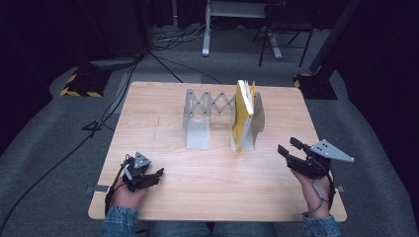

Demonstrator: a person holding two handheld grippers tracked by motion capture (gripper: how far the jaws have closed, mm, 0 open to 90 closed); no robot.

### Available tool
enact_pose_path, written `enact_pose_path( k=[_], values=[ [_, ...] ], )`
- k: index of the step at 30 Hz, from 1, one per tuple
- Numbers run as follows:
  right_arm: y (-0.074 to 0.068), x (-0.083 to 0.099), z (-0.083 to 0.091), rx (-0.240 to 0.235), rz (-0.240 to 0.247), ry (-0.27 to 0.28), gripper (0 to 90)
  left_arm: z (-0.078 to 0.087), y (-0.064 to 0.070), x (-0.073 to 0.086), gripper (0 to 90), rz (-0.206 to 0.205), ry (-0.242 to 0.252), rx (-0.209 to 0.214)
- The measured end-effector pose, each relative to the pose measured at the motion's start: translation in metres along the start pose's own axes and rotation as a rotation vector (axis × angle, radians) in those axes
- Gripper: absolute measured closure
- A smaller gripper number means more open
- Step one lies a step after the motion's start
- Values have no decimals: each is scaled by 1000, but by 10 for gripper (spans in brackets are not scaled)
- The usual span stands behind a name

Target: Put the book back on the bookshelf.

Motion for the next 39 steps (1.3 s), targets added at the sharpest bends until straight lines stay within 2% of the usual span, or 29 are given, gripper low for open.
enact_pose_path(
  k=[5, 6, 8, 13, 20, 21, 22, 25, 29, 31, 36, 38, 39],
  values=[
    [20, 6, 14, -4, -23, -65, 328, 2, -1, 2, 346, -16, -9, 9],
    [20, 6, 14, -4, -23, -65, 328, 2, -1, 2, 346, -7, 0, 15],
    [25, 8, 17, -5, -28, -91, 320, 4, -4, 3, 337, -35, -6, 25],
    [40, 17, 24, -32, -52, -143, 324, 8, -13, 8, 320, -40, -10, 36],
    [57, 34, 26, 23, -33, -235, 292, 8, -13, 8, 299, -42, -14, 34],
    [60, 39, 25, 40, -24, -276, 285, 8, -13, 8, 298, -43, -14, 34],
    [60, 39, 25, 40, -24, -276, 285, 8, -13, 8, 298, -43, -14, 34],
    [63, 49, 20, 63, -8, -365, 280, 8, -13, 8, 294, -39, -13, 34],
    [66, 61, 13, 67, -10, -435, 280, 8, -13, 8, 291, -41, -15, 33],
    [68, 68, 9, 76, -24, -457, 278, 8, -13, 8, 291, -41, -14, 32],
    [72, 77, 5, 90, -37, -447, 257, 8, -13, 8, 291, -41, -15, 33],
    [72, 82, 3, 95, -30, -448, 219, 8, -13, 8, 291, -41, -15, 33],
    [73, 86, 1, 97, -15, -448, 166, 8, -13, 8, 291, -41, -15, 32]
  ],
)
Point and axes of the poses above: each handheld gripper's, and its own axes: z roughly backward along the jaws, x roughly out of its underside, y roughly to its right, the point moved 1 cm from there along -z, roughly forward along the jaws, and after that the axes turned 3 degrees about -x, right-handed, at the moved point
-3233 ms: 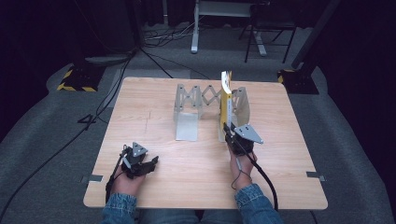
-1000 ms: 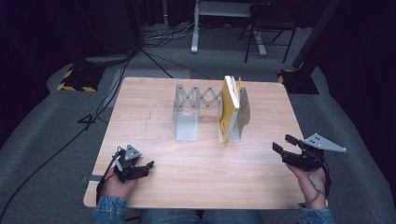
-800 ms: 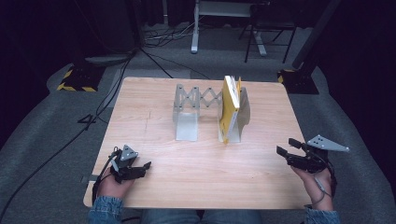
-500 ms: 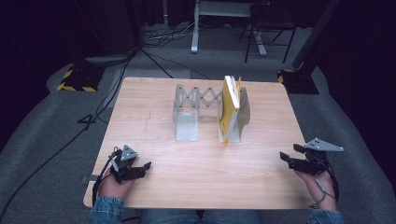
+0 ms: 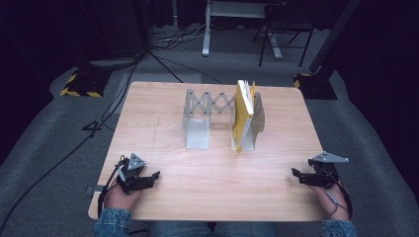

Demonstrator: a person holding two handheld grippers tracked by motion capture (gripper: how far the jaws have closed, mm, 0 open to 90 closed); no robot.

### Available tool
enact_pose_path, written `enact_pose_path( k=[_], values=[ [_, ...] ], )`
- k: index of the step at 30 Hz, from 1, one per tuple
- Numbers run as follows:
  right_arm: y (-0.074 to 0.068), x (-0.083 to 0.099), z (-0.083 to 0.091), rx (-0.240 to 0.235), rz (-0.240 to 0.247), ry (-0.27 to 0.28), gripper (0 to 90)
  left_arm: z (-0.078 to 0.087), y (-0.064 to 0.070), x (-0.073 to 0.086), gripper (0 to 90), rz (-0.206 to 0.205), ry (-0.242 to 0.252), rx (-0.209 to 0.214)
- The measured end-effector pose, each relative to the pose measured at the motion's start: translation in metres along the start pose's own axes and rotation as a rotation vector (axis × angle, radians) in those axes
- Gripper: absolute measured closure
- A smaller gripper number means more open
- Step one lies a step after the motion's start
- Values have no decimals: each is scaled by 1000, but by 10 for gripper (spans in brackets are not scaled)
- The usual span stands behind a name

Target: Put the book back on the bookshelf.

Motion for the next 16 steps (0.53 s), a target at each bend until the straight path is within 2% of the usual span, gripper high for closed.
enact_pose_path(
  k=[1, 4, 6, 7, 16],
  values=[
    [0, 0, 0, 0, 0, 0, 166, 0, 0, 0, 291, 1, 0, 0],
    [-1, 6, -8, 27, 39, -3, 132, -1, 0, 0, 283, 4, 2, -2],
    [0, 10, -14, 21, 28, -1, 104, -1, 0, 0, 282, 4, 2, -2],
    [1, 11, -18, -30, -8, 9, 84, -1, 0, 0, 280, 5, 0, -4],
    [1, 13, -17, -13, -13, 0, 68, -1, 1, 0, 278, 5, 2, -4]
  ],
)
Point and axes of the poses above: each handheld gripper's, and its own axes: z roughly backward along the jaws, x roughly out of its underside, y roughly to its right, the point moved 1 cm from there along -z, roughly forward along the jaws, and after that the axes turned 3 degrees about -x, right-handed, at the moved point
